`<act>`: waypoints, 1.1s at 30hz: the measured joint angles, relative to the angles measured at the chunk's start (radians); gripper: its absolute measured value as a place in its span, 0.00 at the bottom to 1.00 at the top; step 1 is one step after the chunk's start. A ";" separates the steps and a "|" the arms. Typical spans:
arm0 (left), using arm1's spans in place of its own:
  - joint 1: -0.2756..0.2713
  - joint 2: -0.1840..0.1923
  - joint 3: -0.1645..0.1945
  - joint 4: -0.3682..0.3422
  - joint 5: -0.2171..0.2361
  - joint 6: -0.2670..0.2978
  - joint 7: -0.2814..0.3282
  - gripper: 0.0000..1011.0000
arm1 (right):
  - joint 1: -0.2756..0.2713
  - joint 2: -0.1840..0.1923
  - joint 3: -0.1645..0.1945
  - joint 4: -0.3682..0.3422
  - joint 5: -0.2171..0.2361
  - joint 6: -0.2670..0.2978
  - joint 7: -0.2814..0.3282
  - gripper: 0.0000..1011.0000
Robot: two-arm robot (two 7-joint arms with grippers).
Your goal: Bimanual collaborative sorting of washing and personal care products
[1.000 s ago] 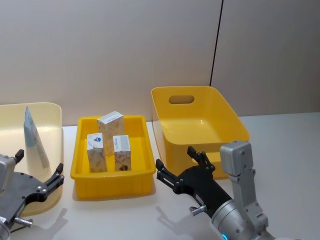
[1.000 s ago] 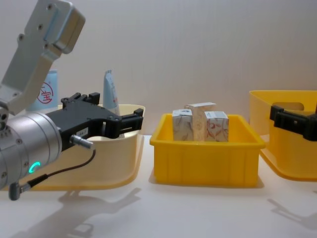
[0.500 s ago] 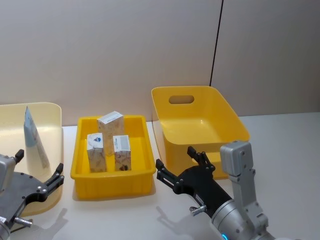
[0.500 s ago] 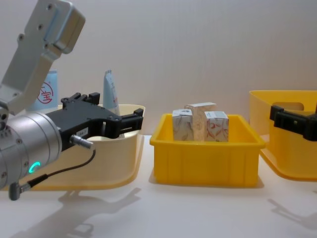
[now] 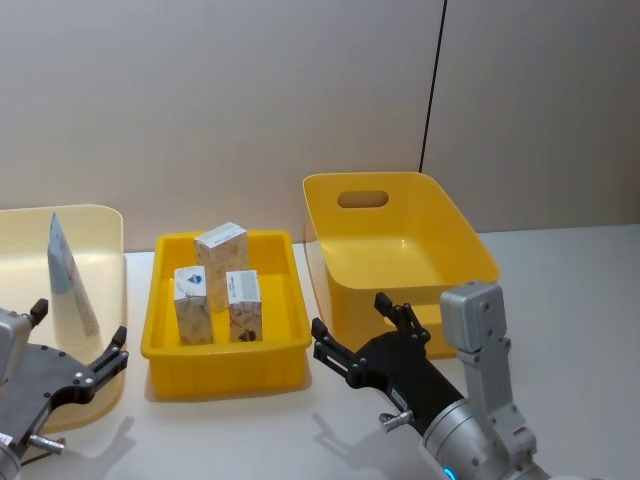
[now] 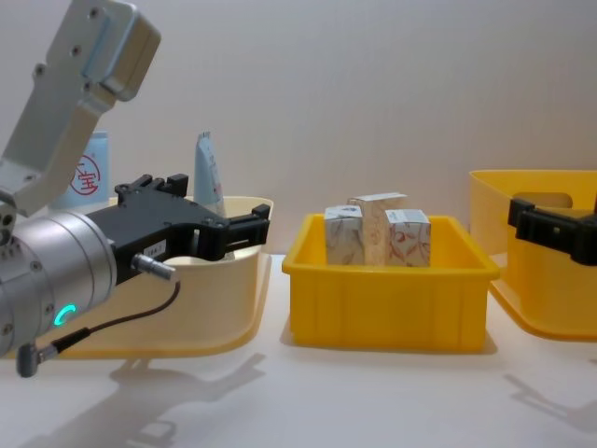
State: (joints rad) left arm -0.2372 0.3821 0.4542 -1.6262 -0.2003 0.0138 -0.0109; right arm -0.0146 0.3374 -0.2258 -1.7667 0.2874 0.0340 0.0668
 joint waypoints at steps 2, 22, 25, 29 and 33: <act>0.000 0.000 0.000 0.000 0.000 0.000 0.000 0.99 | 0.000 0.000 0.000 0.000 0.000 0.000 0.000 0.99; 0.000 0.000 0.000 0.000 0.000 0.000 0.000 0.99 | 0.006 -0.001 0.000 -0.003 -0.006 0.010 0.000 0.99; 0.000 0.000 0.000 0.000 0.000 0.000 0.000 0.99 | 0.016 0.000 -0.003 -0.006 -0.012 0.024 0.000 0.99; 0.000 0.000 0.000 0.000 0.000 0.000 0.000 0.99 | 0.035 0.001 -0.007 -0.011 -0.018 0.051 0.004 0.99; 0.000 0.000 0.000 0.000 0.000 0.000 0.000 0.99 | 0.059 0.002 -0.013 -0.015 -0.020 0.086 0.014 0.99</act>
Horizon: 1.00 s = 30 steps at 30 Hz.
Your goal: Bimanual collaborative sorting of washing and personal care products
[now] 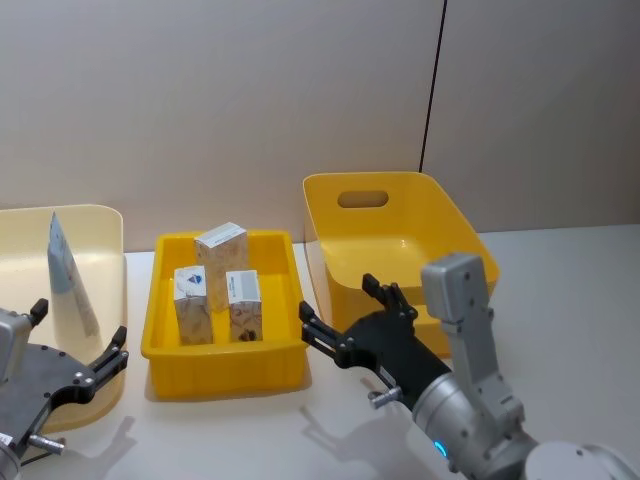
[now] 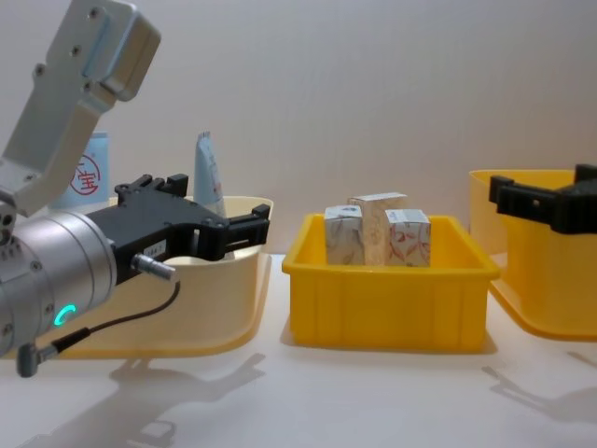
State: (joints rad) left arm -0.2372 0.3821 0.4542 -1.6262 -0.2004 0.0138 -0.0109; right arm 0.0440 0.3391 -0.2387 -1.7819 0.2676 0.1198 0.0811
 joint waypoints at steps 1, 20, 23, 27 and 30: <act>0.000 0.000 0.000 0.000 0.000 0.000 0.000 0.99 | 0.006 0.000 -0.002 -0.001 0.000 0.007 0.002 0.99; 0.000 0.000 0.000 0.000 0.000 0.000 0.000 0.99 | 0.148 -0.033 -0.061 0.020 -0.001 0.304 0.030 0.99; 0.000 0.000 0.000 0.000 0.000 0.000 0.000 0.99 | 0.166 -0.045 -0.069 0.034 -0.008 0.335 0.022 0.99; 0.000 0.000 0.000 0.000 0.000 0.000 0.000 0.99 | 0.188 -0.063 -0.075 0.057 -0.015 0.362 0.009 0.99; 0.000 0.000 0.000 0.000 0.000 0.000 0.000 0.99 | 0.204 -0.079 -0.078 0.077 -0.020 0.376 -0.002 0.99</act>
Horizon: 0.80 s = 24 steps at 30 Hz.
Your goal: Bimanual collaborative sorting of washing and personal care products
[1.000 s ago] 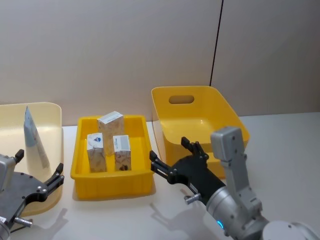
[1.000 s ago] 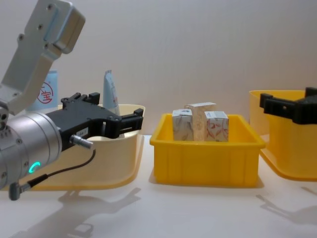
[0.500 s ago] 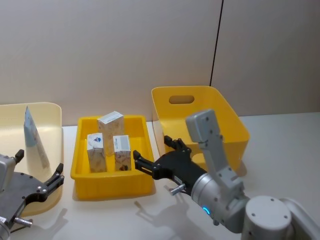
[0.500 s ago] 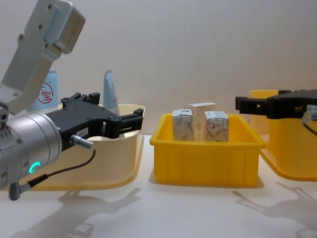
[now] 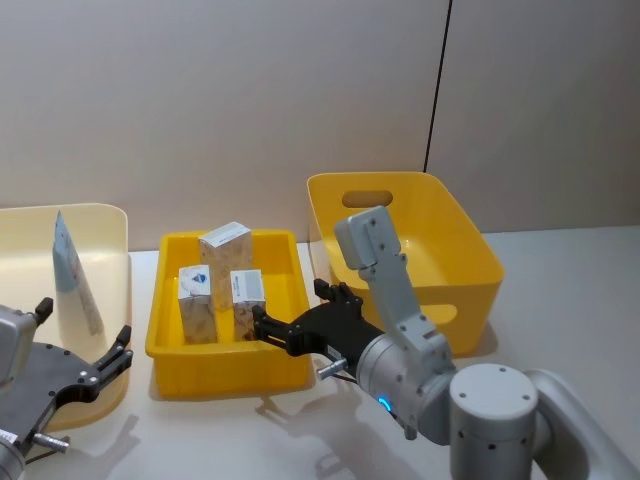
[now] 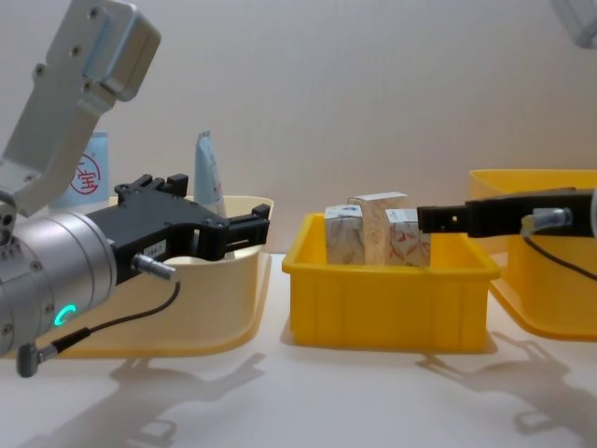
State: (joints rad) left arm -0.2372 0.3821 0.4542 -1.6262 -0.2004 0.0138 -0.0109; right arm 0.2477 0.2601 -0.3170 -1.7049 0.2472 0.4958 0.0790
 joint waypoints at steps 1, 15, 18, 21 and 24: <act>0.000 0.000 0.000 0.000 0.000 0.000 0.000 0.99 | 0.004 -0.004 -0.001 0.006 -0.001 0.002 -0.003 0.99; 0.000 0.000 0.000 0.000 0.000 0.000 0.000 0.99 | 0.068 -0.077 -0.019 0.103 -0.019 0.016 -0.029 0.99; 0.000 0.000 0.000 0.000 0.000 0.000 0.000 0.99 | 0.081 -0.094 -0.025 0.128 -0.021 0.015 -0.030 0.99; 0.000 0.000 0.000 0.000 0.000 0.000 0.000 0.99 | 0.087 -0.102 -0.027 0.141 -0.024 0.014 -0.030 0.99; 0.000 0.000 0.000 0.000 0.000 0.000 0.000 0.99 | 0.094 -0.113 -0.031 0.159 -0.027 0.012 -0.031 0.99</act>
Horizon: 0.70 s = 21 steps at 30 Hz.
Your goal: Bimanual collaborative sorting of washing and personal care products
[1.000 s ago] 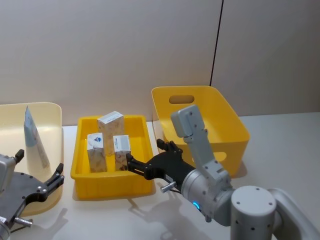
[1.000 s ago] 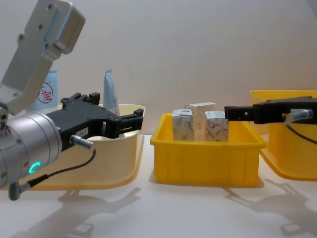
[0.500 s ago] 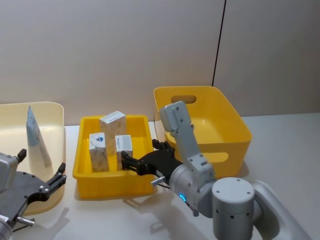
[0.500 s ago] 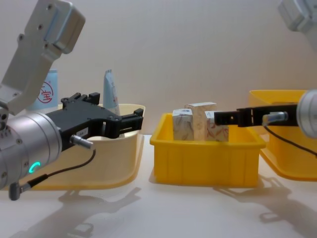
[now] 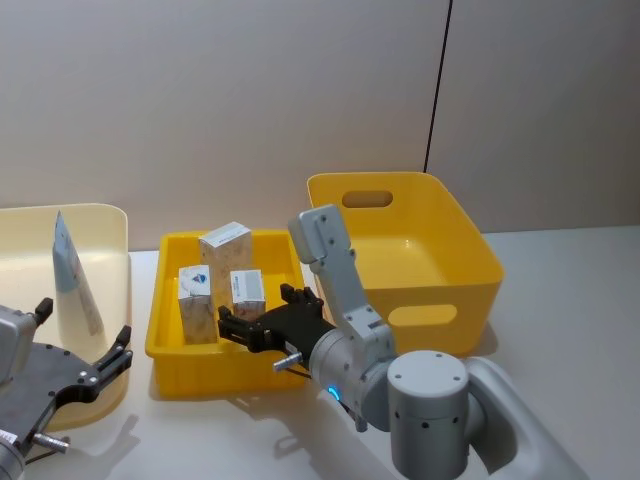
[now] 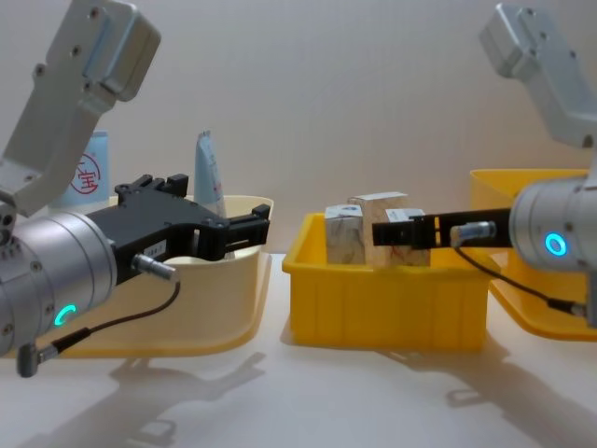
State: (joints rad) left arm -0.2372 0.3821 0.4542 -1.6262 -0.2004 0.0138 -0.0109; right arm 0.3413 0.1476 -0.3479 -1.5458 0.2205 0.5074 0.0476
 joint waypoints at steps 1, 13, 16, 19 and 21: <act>0.000 0.000 0.000 0.000 0.000 0.000 0.000 0.99 | 0.002 -0.003 -0.001 0.006 -0.001 -0.001 -0.001 0.99; 0.000 0.000 0.000 0.000 0.000 0.000 0.000 0.99 | 0.028 -0.042 -0.010 0.077 -0.018 -0.026 -0.012 0.99; 0.000 0.000 0.000 0.000 0.000 0.000 0.000 0.99 | 0.036 -0.052 -0.012 0.095 -0.023 -0.034 -0.014 0.99; 0.000 0.000 0.000 0.000 0.000 0.000 0.000 0.99 | 0.042 -0.059 -0.014 0.107 -0.028 -0.040 -0.016 0.99; 0.000 0.000 0.000 0.000 0.000 0.000 0.000 0.99 | 0.046 -0.064 -0.015 0.116 -0.033 -0.043 -0.020 0.99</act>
State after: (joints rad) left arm -0.2372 0.3821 0.4542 -1.6262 -0.2003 0.0138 -0.0109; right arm 0.3872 0.0834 -0.3631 -1.4303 0.1872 0.4639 0.0276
